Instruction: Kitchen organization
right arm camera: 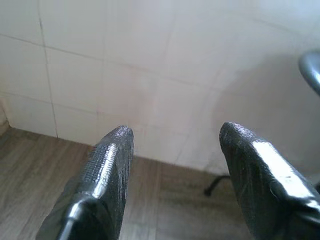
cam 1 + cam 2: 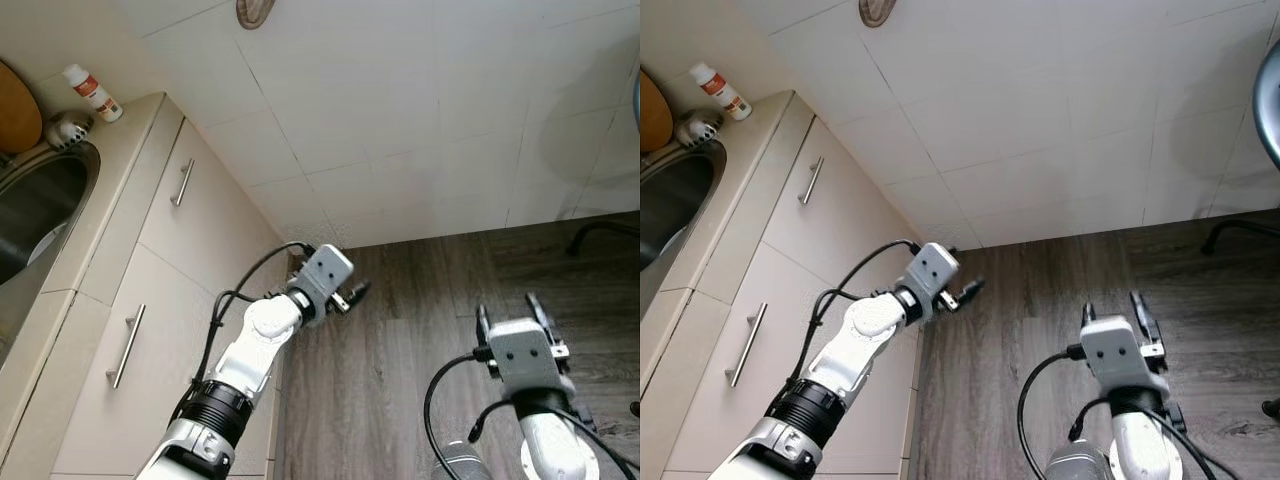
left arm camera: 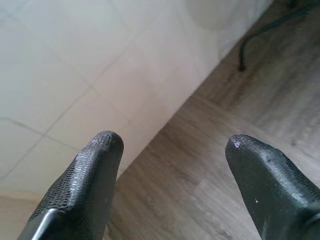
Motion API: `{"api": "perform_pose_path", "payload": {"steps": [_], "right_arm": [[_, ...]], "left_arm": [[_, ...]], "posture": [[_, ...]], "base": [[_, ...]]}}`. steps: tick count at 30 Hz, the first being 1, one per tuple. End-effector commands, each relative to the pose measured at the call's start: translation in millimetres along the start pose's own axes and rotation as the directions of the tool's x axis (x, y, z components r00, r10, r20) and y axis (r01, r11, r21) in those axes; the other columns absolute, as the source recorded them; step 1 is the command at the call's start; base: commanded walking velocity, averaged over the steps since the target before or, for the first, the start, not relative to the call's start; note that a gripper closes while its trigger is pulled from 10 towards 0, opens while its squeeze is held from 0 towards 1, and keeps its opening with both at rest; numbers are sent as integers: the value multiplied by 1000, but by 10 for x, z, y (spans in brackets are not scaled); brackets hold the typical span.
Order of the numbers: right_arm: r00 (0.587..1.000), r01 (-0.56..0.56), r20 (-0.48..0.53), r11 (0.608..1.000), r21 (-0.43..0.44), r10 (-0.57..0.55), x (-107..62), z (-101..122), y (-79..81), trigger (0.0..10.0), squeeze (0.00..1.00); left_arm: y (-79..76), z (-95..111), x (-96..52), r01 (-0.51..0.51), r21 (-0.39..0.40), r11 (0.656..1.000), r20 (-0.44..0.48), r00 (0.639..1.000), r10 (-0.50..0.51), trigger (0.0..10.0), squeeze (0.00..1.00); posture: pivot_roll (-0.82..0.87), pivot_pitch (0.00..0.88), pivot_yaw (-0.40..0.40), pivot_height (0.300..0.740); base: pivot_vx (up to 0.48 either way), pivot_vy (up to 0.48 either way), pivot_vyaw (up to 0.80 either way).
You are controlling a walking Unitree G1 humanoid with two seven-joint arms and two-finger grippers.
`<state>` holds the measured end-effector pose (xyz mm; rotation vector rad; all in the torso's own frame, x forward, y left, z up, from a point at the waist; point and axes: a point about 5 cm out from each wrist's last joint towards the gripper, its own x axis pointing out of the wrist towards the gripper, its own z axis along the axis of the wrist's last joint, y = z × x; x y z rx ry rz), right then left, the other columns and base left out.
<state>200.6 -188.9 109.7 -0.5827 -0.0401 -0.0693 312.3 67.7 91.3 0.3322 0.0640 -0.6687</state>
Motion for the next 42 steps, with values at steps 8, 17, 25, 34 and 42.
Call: {"api": "perform_pose_path", "payload": {"steps": [8, 17, 25, 34, 42], "right_arm": [[990, -117, 70, 993, -34, 119, 194, 105, 195, 10000, 0], [986, -144, 82, 989, -22, 145, 231, 119, 262, 10000, 0], [972, -182, 138, 981, -69, 190, 372, 174, 328, 10000, 0], [951, -198, 219, 975, -100, 216, 559, 254, 397, 10000, 0], [929, -243, 264, 966, -88, 258, 703, 312, 548, 10000, 0]], "left_arm": [[142, 20, -83, -121, 30, 992, 29, 992, 120, 10000, 0], [169, -28, -179, -163, 57, 985, 18, 987, 162, 10000, 0], [207, -42, -293, -207, 109, 972, 19, 978, 206, 10000, 0], [248, -80, -452, -246, 113, 963, -10, 969, 248, 10000, 0], [285, -170, -662, -331, 109, 937, -62, 939, 338, 10000, 0]], "posture": [[-466, 120, 306, 740], [-417, 104, 258, 740], [-363, 90, 217, 740], [-278, 67, 141, 740], [-179, 44, 67, 740]], "base": [[0, 0, 0], [0, 0, 0], [0, 0, 0], [0, 0, 0], [0, 0, 0]]}}
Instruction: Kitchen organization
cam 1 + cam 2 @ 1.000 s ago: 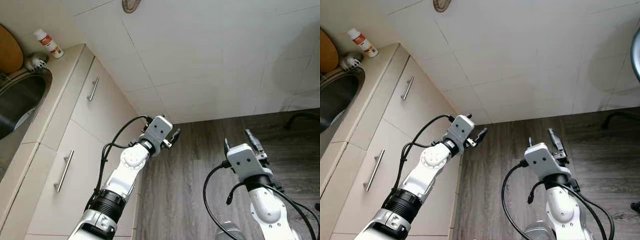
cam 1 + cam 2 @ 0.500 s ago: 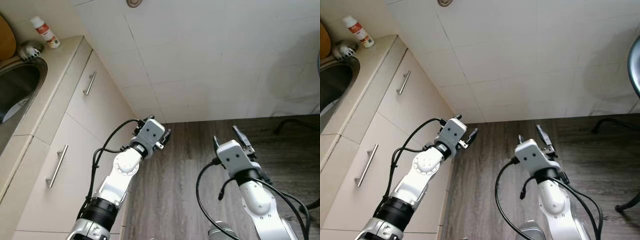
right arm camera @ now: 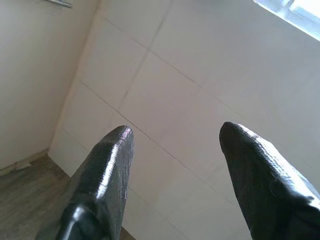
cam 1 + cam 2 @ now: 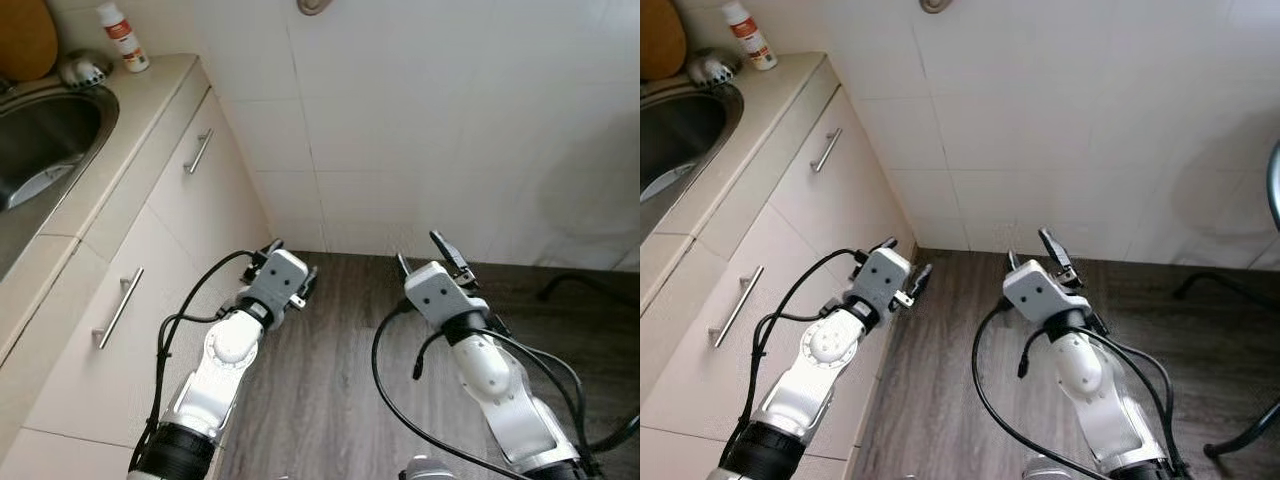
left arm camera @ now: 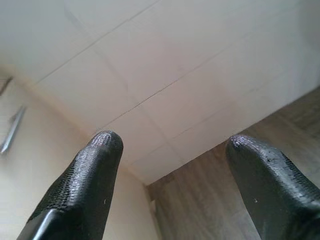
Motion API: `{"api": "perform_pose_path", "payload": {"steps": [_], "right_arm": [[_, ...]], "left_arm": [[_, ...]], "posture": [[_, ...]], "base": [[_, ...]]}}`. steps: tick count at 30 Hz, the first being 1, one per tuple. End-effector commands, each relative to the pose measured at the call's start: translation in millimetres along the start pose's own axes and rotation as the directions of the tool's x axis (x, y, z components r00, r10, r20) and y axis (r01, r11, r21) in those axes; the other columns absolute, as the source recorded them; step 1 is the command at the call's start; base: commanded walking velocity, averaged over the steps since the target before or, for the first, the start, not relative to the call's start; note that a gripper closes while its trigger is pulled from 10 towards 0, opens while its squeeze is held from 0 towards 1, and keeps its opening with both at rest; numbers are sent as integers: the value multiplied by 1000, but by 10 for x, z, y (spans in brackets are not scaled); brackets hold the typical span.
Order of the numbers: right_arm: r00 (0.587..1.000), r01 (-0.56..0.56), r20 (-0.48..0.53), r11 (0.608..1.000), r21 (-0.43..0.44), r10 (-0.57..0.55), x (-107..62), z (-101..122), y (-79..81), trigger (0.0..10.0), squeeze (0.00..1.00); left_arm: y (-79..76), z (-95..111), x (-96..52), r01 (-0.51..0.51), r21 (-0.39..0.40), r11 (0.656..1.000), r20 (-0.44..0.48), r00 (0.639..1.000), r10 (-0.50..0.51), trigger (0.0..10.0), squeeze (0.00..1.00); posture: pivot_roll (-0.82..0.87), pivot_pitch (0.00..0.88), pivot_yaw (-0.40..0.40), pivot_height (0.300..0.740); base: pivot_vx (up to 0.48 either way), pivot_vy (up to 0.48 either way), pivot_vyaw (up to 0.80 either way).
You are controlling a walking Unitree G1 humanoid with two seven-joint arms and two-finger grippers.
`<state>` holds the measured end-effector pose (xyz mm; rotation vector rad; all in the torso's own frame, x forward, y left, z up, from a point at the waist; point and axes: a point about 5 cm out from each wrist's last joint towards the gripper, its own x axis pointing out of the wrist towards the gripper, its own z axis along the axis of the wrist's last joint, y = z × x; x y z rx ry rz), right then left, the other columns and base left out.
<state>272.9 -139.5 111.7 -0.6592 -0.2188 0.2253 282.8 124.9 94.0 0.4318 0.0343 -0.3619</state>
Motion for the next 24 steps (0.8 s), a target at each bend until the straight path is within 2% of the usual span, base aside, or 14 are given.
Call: {"api": "perform_pose_path", "payload": {"steps": [1, 3, 7, 9, 14, 16, 24], "right_arm": [[999, -27, 26, 1000, 16, 27, 36, 37, 85, 10000, 0], [998, -47, 47, 998, 30, 46, 83, 63, 132, 10000, 0], [998, -50, 51, 998, 32, 48, 93, 63, 142, 10000, 0], [994, -83, 76, 996, 19, 81, 156, 79, 193, 10000, 0], [990, -103, 94, 995, 8, 101, 224, 90, 206, 10000, 0], [989, -109, 101, 994, 5, 108, 255, 84, 219, 10000, 0], [988, -109, 108, 994, 1, 109, 263, 92, 232, 10000, 0]], "left_arm": [[61, -34, -67, -37, 16, 999, -27, 999, 37, 10000, 0], [83, -55, -128, -70, 8, 997, -39, 997, 71, 10000, 0], [87, -58, -138, -77, 6, 997, -42, 996, 77, 10000, 0], [114, -97, -186, -114, -12, 993, -65, 991, 113, 10000, 0], [130, -129, -245, -151, -32, 988, -86, 985, 147, 10000, 0], [143, -173, -329, -177, -48, 983, -112, 979, 171, 10000, 0], [158, -215, -362, -185, -81, 979, -142, 975, 173, 10000, 0]], "posture": [[-179, 44, 67, 740], [-154, 42, 46, 740], [-154, 42, 46, 740], [-114, 20, 3, 740], [-99, 16, -21, 740], [-79, 17, -42, 740], [-75, 6, -64, 740]], "base": [[0, 0, 0], [0, 0, 0], [0, 0, 0], [0, 0, 0], [0, 0, 0], [0, 0, 0], [0, 0, 0]]}}
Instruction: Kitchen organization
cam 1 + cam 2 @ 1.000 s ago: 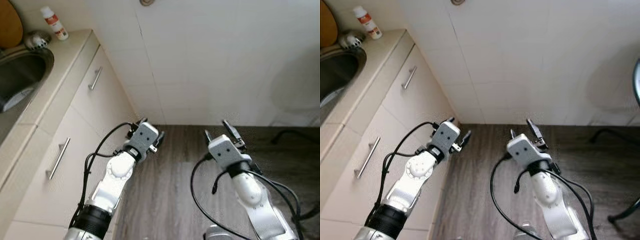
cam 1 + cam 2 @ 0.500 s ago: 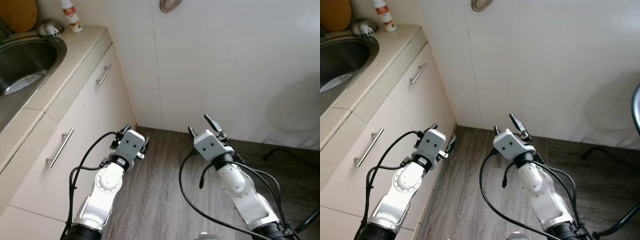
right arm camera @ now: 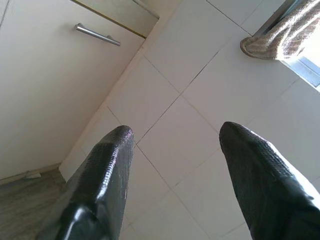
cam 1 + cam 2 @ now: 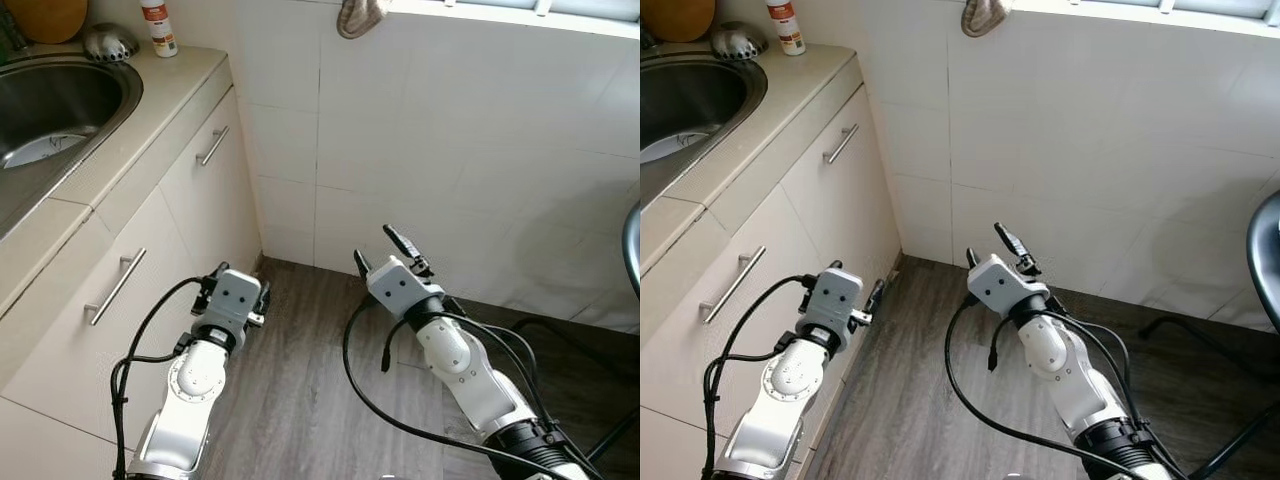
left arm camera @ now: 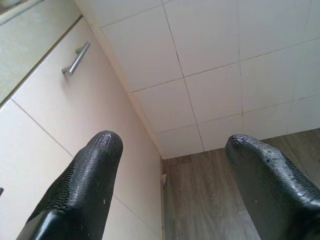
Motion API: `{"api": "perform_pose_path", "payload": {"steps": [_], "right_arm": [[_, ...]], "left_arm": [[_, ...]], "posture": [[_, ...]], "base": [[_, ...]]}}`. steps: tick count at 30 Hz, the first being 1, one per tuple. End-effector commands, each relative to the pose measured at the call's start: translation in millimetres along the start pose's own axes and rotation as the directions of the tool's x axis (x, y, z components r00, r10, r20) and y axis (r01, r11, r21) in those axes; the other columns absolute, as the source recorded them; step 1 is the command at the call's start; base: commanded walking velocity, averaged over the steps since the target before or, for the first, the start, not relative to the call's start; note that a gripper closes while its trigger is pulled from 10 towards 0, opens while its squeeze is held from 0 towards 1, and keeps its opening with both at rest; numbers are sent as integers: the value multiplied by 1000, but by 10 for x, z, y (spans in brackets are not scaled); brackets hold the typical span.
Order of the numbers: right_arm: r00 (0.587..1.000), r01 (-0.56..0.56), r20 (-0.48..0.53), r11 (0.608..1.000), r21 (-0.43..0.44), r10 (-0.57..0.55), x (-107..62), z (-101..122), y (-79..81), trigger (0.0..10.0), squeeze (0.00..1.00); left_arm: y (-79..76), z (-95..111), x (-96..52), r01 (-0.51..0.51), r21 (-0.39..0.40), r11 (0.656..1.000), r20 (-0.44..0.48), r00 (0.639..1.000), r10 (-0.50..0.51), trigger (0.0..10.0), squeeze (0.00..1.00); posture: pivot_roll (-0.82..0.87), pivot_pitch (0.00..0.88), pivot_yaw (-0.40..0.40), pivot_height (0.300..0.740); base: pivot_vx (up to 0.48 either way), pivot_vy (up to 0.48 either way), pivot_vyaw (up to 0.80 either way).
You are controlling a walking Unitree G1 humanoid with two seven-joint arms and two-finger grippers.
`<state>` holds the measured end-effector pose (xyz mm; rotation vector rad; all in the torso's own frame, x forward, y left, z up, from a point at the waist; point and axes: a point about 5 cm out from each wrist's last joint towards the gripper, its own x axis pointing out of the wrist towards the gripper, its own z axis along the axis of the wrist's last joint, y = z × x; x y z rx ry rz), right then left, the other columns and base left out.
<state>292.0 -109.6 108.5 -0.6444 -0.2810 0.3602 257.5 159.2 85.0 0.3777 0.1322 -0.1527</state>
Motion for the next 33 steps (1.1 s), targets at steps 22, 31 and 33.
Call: {"api": "perform_pose_path", "payload": {"steps": [22, 31, 33], "right_arm": [[1000, -2, -1, 1000, -26, 2, 22, -124, -42, 10000, 0], [1000, -8, 11, 1000, -18, 8, 112, -90, -51, 10000, 0], [1000, 4, 10, 1000, -18, -4, 37, -95, -54, 10000, 0]], "left_arm": [[-115, -200, -93, -8, -190, 982, -138, 990, -19, 10000, 0], [-193, -126, -95, -10, -203, 979, -111, 994, -13, 10000, 0], [-221, -97, -53, 26, -187, 982, -91, 995, -43, 10000, 0]], "posture": [[-52, 7, -116, 740], [-60, 30, -117, 740], [-107, 23, -80, 740]], "base": [[0, 0, 0], [0, 0, 0], [0, 0, 0]]}}
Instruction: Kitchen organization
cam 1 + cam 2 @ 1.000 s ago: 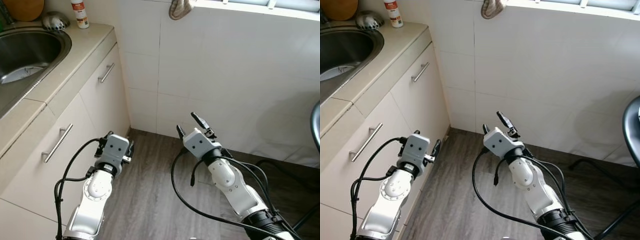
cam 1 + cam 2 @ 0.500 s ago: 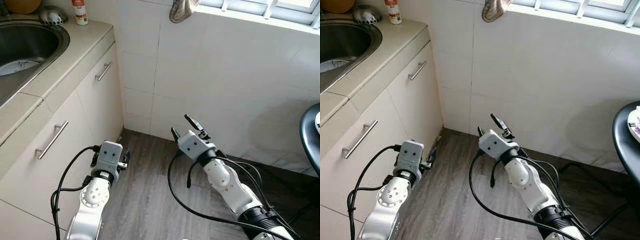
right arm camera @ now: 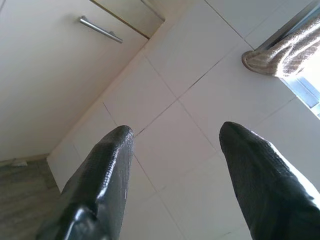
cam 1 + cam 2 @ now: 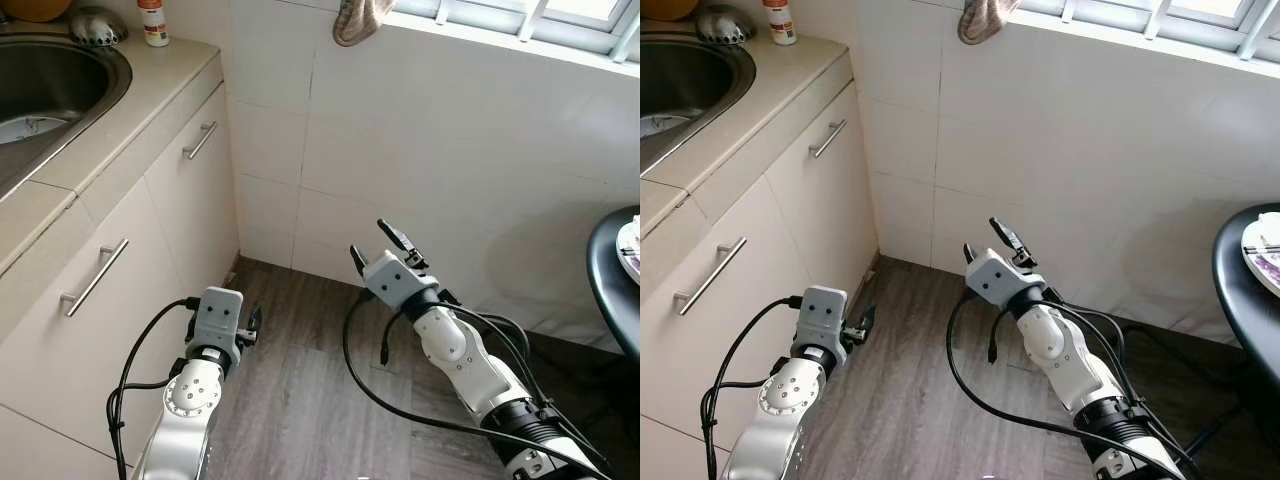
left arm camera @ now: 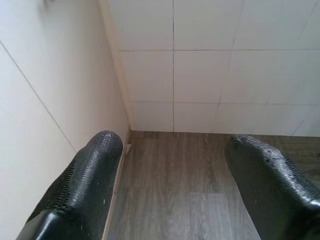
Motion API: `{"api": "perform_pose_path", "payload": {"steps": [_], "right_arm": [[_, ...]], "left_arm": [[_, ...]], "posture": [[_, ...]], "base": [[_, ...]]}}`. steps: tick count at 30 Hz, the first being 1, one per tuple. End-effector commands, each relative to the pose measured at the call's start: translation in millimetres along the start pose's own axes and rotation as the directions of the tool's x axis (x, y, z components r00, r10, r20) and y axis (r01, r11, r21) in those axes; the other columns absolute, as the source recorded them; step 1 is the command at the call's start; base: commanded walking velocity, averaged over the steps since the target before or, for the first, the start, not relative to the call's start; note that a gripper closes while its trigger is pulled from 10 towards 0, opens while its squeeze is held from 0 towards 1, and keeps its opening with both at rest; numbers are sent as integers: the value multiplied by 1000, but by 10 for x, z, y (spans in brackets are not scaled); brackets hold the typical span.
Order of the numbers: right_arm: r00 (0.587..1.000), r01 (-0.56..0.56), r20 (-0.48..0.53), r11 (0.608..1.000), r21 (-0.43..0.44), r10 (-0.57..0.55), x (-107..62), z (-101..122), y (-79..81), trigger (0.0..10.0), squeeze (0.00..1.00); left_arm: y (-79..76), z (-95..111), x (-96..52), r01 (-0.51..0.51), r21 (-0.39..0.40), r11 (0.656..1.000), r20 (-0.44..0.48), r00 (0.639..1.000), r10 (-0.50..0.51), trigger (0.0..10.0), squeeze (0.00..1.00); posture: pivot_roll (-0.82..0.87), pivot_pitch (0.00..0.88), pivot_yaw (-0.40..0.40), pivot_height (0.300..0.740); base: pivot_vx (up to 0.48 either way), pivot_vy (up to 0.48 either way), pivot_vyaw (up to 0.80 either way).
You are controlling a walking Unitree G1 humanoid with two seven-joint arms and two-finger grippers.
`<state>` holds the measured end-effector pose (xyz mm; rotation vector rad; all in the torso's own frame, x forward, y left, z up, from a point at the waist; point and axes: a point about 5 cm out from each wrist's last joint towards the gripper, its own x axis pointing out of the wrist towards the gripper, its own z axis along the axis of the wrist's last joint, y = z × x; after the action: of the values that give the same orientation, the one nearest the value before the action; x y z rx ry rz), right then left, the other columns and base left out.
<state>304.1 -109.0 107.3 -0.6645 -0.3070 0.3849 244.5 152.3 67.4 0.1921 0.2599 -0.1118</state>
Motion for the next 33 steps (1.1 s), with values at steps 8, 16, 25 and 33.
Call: {"api": "perform_pose_path", "payload": {"steps": [8, 16, 25, 33], "right_arm": [[993, 84, -88, 996, 31, -81, -284, -128, -97, 10000, 0], [976, 156, -171, 982, 106, -137, -261, -219, -193, 10000, 0], [966, 204, -195, 963, 178, -169, -301, -75, 59, 10000, 0], [954, 222, -229, 969, 107, -193, -488, -153, -64, 10000, 0]], "left_arm": [[-177, 100, 106, 191, 114, 975, 25, 980, -195, 10000, 0], [-258, 71, 86, 199, 202, 959, 33, 977, -210, 10000, 0], [-258, -47, -60, 272, 289, 918, -5, 959, -283, 10000, 0], [-431, -20, 116, 341, 199, 919, -16, 939, -345, 10000, 0]], "posture": [[-166, 37, -17, 740], [-126, 51, -38, 740], [-144, 94, 47, 740], [-255, 73, 56, 740]], "base": [[0, 0, 0], [0, 0, 0], [0, 0, 0], [0, 0, 0]]}}
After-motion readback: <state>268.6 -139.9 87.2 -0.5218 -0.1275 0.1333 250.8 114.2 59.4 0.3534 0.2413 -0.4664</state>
